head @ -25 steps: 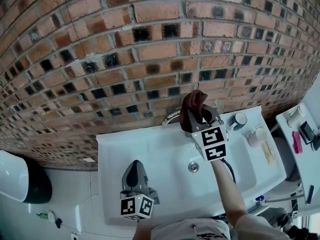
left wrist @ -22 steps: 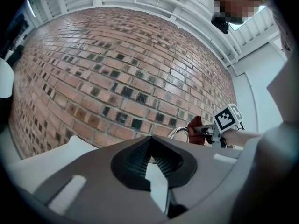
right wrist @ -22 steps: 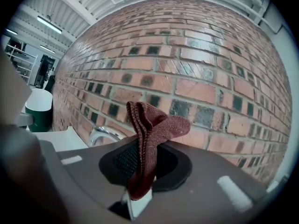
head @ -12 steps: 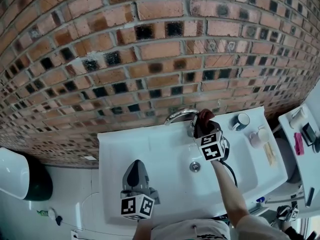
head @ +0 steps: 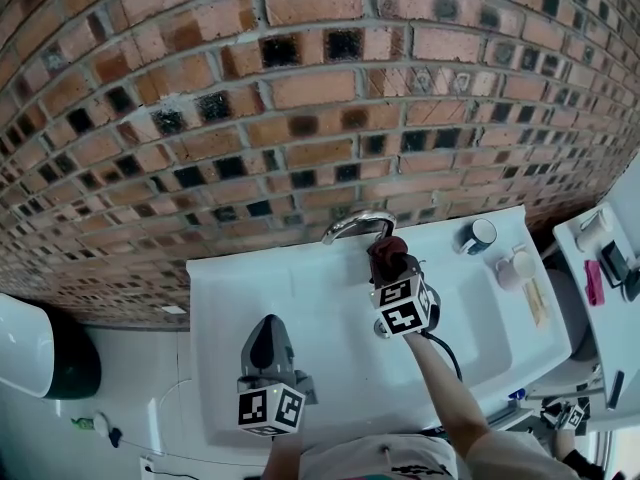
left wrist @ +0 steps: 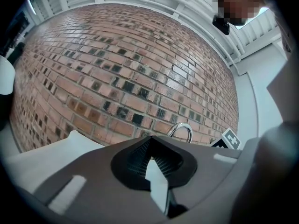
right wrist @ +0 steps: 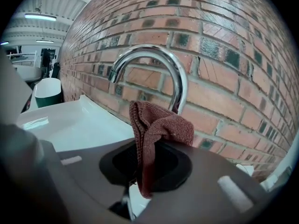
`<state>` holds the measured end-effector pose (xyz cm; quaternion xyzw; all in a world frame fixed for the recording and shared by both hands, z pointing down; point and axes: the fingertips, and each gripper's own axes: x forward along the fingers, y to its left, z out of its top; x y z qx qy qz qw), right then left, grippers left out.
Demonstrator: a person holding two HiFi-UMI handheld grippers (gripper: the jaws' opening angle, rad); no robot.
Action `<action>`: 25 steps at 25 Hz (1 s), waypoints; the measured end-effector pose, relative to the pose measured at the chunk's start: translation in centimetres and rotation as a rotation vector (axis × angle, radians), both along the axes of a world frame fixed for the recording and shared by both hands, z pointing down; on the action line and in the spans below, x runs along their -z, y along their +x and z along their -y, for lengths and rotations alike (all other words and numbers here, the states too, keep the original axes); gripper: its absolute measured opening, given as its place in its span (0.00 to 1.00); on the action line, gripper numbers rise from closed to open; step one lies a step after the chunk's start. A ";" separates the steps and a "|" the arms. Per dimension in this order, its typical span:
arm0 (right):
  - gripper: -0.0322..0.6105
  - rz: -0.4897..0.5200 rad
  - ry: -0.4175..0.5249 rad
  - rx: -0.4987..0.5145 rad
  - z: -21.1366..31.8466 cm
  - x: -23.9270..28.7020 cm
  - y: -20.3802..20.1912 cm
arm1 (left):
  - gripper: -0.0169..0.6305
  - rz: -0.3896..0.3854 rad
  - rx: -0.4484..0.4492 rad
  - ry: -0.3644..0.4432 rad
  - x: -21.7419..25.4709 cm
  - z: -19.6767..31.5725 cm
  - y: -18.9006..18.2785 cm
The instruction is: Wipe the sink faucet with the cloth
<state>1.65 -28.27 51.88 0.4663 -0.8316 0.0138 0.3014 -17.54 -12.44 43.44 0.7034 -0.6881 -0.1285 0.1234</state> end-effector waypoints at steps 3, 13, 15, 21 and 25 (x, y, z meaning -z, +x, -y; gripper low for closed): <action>0.12 -0.034 -0.048 0.042 0.2 -1.9 -1.5 | 0.03 0.000 0.001 0.011 -0.2 0.0 -0.2; 0.12 -0.117 -0.082 0.135 -2.3 -5.3 -3.1 | 0.03 -0.002 0.041 0.002 -0.3 -0.5 -2.1; 0.12 -0.106 -0.073 0.141 -3.5 -5.2 -2.1 | 0.03 -0.006 0.031 0.013 -0.6 -0.3 -1.8; 0.12 -0.070 -0.082 0.122 -6.2 -5.2 1.1 | 0.03 -0.004 -0.002 0.015 0.2 -0.1 0.0; 0.12 -0.053 -0.075 0.152 -7.5 -5.0 0.7 | 0.03 0.002 -0.018 0.026 0.6 -0.2 0.5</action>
